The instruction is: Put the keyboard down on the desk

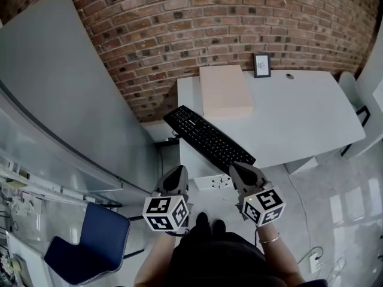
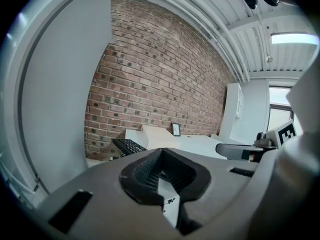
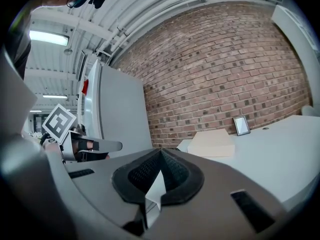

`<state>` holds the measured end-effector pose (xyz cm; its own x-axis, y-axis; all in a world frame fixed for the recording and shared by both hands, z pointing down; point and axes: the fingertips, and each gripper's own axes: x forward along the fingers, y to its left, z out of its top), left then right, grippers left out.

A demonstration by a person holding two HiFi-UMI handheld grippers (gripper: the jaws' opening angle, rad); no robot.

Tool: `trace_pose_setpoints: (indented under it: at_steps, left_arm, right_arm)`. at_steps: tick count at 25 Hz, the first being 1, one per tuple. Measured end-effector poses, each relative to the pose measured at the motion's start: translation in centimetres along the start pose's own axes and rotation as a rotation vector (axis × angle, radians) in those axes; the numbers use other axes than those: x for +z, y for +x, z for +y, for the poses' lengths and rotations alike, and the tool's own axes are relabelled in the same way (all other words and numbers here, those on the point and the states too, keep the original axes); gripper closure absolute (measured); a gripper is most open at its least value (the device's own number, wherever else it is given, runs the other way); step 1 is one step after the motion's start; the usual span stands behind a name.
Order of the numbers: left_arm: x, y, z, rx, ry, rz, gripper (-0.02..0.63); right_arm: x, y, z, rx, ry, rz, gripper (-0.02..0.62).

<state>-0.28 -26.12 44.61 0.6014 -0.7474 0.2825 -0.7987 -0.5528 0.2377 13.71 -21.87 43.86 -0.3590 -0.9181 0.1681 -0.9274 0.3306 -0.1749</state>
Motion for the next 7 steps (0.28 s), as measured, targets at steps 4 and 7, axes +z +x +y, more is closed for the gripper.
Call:
trace_pose_setpoints:
  at_steps: [4, 7]
  left_arm:
    - [0.48, 0.13, 0.10, 0.001, 0.013, -0.035, 0.597]
    - [0.59, 0.22, 0.07, 0.005, 0.014, -0.048, 0.597]
  right_arm:
    - [0.31, -0.13, -0.64, 0.004, 0.003, -0.023, 0.591]
    - [0.69, -0.31, -0.95, 0.017, -0.011, -0.038, 0.591]
